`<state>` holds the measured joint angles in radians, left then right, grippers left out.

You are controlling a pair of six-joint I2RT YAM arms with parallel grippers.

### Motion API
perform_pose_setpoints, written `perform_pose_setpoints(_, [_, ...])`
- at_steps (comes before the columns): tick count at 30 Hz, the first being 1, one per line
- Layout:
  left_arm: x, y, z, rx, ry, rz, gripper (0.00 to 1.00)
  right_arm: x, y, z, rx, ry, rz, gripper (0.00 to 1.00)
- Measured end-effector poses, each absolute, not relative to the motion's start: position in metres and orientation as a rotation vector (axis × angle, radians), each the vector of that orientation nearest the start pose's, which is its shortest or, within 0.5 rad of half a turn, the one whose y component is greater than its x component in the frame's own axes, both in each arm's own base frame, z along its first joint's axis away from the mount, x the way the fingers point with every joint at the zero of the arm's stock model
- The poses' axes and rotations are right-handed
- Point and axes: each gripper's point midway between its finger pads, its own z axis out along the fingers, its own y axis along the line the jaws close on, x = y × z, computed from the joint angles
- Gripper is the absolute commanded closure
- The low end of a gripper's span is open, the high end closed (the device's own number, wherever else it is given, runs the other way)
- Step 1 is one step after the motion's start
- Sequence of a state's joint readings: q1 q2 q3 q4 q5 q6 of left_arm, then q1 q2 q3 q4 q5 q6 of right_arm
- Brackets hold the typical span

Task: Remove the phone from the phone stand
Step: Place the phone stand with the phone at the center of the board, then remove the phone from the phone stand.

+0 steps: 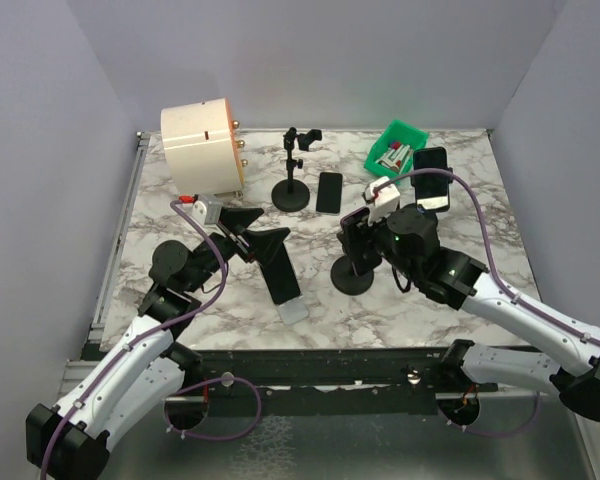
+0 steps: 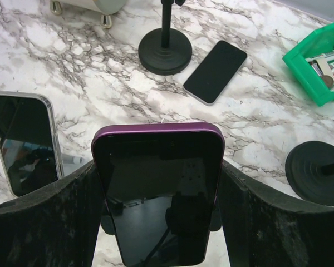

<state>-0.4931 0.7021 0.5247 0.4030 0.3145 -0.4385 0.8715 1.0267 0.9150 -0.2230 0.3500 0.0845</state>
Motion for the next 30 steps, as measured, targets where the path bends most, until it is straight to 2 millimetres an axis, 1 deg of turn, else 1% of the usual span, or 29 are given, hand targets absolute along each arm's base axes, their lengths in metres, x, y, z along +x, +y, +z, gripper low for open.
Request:
perform_pose_setpoints(4, [0.238,-0.209,0.315,0.317,1.393,-0.988,0.06,0.265,0.230,0.255,-0.506,1.865,0.326,0.15])
perform_pose_setpoints(5, [0.238,-0.209,0.315,0.317,1.393,-0.988,0.06,0.265,0.231,0.258,-0.502,1.867,0.330,0.13])
perform_pose_setpoints(8, [0.238,-0.209,0.315,0.317,1.393,-0.988,0.06,0.264,0.231,0.275,-0.480,1.858,0.351,0.06])
perform_pose_setpoints(9, [0.238,-0.209,0.315,0.317,1.393,-0.988,0.06,0.264,0.232,0.281,-0.474,1.853,0.361,0.01])
perform_pose_setpoints(10, [0.238,-0.209,0.315,0.317,1.393,-0.988,0.06,0.264,0.233,0.286,-0.468,1.847,0.372,0.00])
perform_pose_setpoints(12, [0.238,-0.209,0.315,0.317,1.393,-0.988,0.06,0.263,0.234,0.292,-0.461,1.843,0.392,0.00])
perform_pose_setpoints(17, [0.238,-0.209,0.315,0.317,1.393,-0.988,0.06,0.257,0.231,0.290,-0.456,1.882,0.395,0.00])
perform_pose_setpoints(19, [0.238,-0.209,0.315,0.317,1.393,-0.989,0.06,0.254,0.227,0.292,-0.459,1.888,0.392,0.00])
perform_pose_setpoints(23, [0.238,-0.209,0.315,0.316,1.394,-0.990,0.05,0.244,0.218,0.306,-0.509,1.834,0.398,0.02])
perform_pose_setpoints(27, [0.238,-0.209,0.315,0.316,1.394,-0.991,0.06,0.234,0.206,0.320,-0.530,1.775,0.403,0.00])
perform_pose_setpoints(30, [0.238,-0.209,0.315,0.316,1.394,-0.991,0.06,0.229,0.206,0.330,-0.562,1.759,0.416,0.00])
